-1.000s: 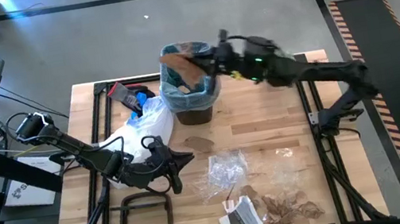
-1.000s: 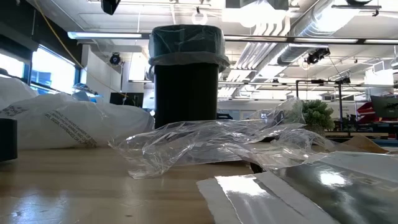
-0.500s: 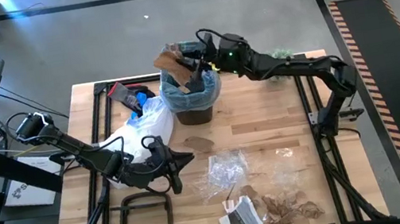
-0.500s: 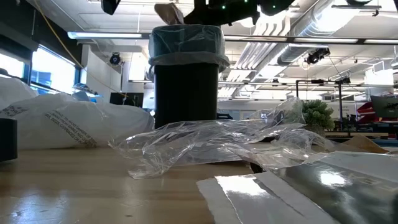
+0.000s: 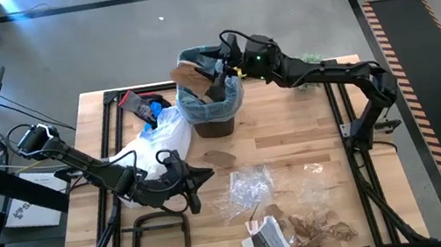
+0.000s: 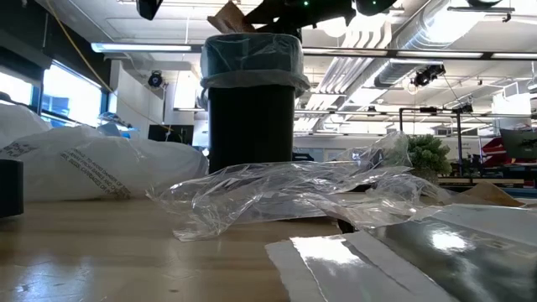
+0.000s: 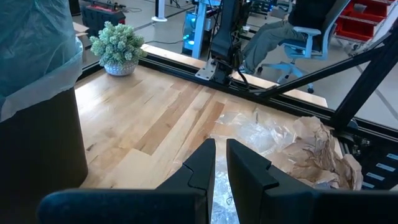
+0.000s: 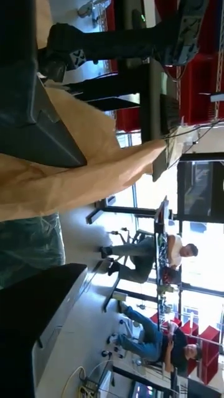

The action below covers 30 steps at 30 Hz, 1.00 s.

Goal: Place trash/remove bag and relplace

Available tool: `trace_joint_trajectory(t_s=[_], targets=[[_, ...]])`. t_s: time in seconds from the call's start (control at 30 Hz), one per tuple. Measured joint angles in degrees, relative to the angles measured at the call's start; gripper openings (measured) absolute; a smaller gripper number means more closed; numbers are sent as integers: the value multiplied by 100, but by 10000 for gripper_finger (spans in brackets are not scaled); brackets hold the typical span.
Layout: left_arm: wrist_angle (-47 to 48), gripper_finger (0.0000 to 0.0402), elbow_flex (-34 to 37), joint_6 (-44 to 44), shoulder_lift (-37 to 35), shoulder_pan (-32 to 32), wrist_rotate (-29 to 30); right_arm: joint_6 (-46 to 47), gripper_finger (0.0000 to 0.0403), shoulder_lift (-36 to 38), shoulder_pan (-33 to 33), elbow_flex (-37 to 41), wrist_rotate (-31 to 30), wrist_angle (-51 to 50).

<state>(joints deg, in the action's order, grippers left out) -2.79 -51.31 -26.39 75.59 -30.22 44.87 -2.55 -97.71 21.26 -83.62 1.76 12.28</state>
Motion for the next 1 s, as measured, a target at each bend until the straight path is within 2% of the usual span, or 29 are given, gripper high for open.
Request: trace_joint_trajectory(t_s=[0.17, 0.4, 0.53, 0.63, 0.73, 0.8, 0.93, 1.0], targets=[[0, 23, 0, 0, 0, 0, 3, 223, 236, -56, 5, 4, -47, -486], [-4, 23, 0, 0, 0, 0, 3, 51, 232, -52, 4, 12, -1223, -945], [-3, 23, 0, 2, 0, 0, 5, -102, 232, -13, -15, -90, -1605, -940], [-2, 23, 0, -34, 0, 0, -27, -155, 231, 72, -33, -252, -1246, -976], [-4, 23, 0, -289, 0, 0, -82, -139, 231, 71, -31, -536, -20, -1457], [-12, 23, 0, -341, 0, 1, -81, -248, 231, 14, -85, -723, 488, -1844], [-10, 23, 0, -341, 0, 22, -23, -766, 231, -65, -266, -835, -20, -2114], [-15, 23, 0, -341, 0, 22, -22, -1028, 230, -90, -316, -837, -27, -2227]])
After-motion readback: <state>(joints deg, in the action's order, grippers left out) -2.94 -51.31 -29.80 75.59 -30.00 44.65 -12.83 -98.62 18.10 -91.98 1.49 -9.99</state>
